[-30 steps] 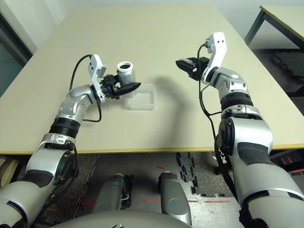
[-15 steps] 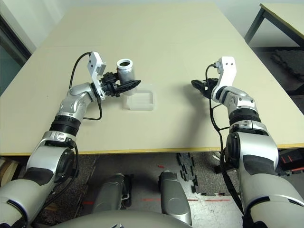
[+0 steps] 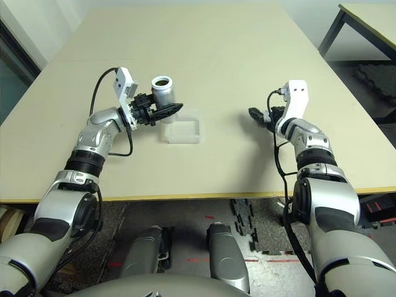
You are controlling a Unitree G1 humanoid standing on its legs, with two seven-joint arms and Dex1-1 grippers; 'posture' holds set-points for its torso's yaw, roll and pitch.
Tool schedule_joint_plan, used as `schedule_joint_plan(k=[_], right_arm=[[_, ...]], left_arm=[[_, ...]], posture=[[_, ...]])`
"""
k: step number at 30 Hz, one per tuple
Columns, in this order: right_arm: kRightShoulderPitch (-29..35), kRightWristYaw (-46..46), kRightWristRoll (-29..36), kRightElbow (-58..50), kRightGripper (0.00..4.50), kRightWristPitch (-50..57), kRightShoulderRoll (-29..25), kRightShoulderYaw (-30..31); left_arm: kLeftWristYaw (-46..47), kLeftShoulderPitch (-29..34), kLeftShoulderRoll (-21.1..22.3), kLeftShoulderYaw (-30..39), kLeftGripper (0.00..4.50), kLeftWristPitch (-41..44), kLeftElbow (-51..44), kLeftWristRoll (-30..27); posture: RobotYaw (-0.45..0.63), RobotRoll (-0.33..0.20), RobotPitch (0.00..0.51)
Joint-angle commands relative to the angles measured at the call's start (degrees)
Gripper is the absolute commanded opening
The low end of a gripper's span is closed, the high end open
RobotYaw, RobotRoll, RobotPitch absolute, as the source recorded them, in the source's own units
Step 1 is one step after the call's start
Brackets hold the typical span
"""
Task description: Pour the medicine from the bottle into the box.
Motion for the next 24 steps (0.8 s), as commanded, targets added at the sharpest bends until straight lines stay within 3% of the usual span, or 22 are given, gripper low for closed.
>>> schedule_joint_plan(k=[1,6,17,24], right_arm=[[-0.46,5.22,1.02,-3.06,4.50,-2.39,0.25,0.58],[-1.12,16.82,1.96,-7.93,4.50,-1.09,-0.86,2.83],[3.27,39.02,-1.44,-20.88,4.50,-3.76,-4.77,14.80],[5.09,43.04,-0.66,-25.92,4.50,-1.89,-4.26,17.84]], left_arm=[[0.11,-1.31,0.63,-0.12,2.65,-0.81,1.58,0.82],[0.65,-3.05,1.75,-0.06,2.65,-1.51,3.79,1.67],[2.27,-8.17,5.28,-0.24,2.65,-4.94,11.54,4.94],[2.74,-11.35,6.59,-0.55,2.65,-7.01,16.03,7.35]], posture=[[-0.18,0.000,0.092],[-0.19,0.000,0.091],[-0.19,0.000,0.087],[-0.20,0.000,0.087]])
